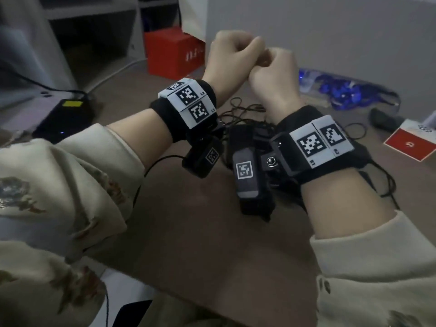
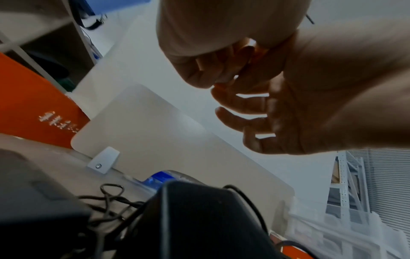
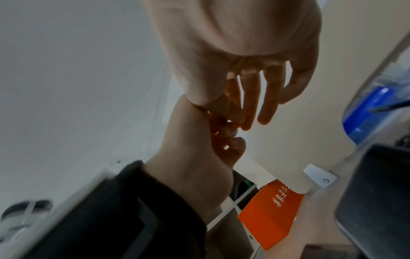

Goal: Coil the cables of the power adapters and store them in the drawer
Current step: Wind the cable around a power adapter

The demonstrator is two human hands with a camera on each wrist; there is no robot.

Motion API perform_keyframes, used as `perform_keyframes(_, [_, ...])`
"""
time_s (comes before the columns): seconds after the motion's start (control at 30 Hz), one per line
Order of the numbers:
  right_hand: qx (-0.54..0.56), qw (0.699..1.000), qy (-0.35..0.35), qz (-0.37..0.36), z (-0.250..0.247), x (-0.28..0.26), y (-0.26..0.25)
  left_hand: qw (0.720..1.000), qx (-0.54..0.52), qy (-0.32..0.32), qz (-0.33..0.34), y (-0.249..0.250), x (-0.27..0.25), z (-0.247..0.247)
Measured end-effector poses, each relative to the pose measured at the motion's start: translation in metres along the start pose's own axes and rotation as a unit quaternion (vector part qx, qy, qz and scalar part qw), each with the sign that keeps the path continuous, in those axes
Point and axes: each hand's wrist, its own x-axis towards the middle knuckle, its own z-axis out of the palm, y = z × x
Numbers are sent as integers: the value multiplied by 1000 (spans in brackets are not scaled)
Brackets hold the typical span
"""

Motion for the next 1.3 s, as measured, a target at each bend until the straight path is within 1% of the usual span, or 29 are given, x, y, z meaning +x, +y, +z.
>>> perform_keyframes(0.07, [5,1000,-5,21,-7,15,8,1000,3,-9,-25,-3,14,14])
perform_keyframes(0.13, [-11,999,-14,30,-14,26,14,998,17,-32,-44,-7,26,24])
perform_keyframes(0.27, [-24,999,-13,40,-28,34,27,991,56,-105,-66,-3,38,37])
perform_keyframes(0.37, [-25,999,-11,40,-43,30,34,980,99,-161,-66,2,41,45])
perform_keyframes(0.47, [-55,996,-49,50,-58,22,38,968,131,-201,-72,4,39,50])
perform_keyframes(0.53, [-76,992,-80,65,-63,16,40,965,134,-208,-87,4,34,50])
perform_keyframes(0.6, [-107,984,-114,83,-66,7,38,959,140,-220,-109,5,27,48])
perform_keyframes(0.73, [-130,973,-160,102,-65,-13,39,937,143,-276,-162,10,12,40])
perform_keyframes(0.87, [-122,971,-169,114,-60,-27,41,913,146,-334,-181,17,-2,31])
perform_keyframes(1.03, [-123,970,-172,119,-59,-44,39,907,129,-347,-203,15,-12,19])
perform_keyframes(1.13, [-131,965,-188,125,-63,-55,33,912,137,-328,-205,13,-18,7])
perform_keyframes(1.2, [-154,962,-198,110,-62,-62,27,914,135,-314,-220,11,-23,0])
perform_keyframes(1.27, [-197,951,-222,91,-54,-63,19,913,130,-299,-245,10,-31,-7])
perform_keyframes(1.3, [-222,940,-245,85,-47,-62,16,912,137,-292,-253,11,-34,-11])
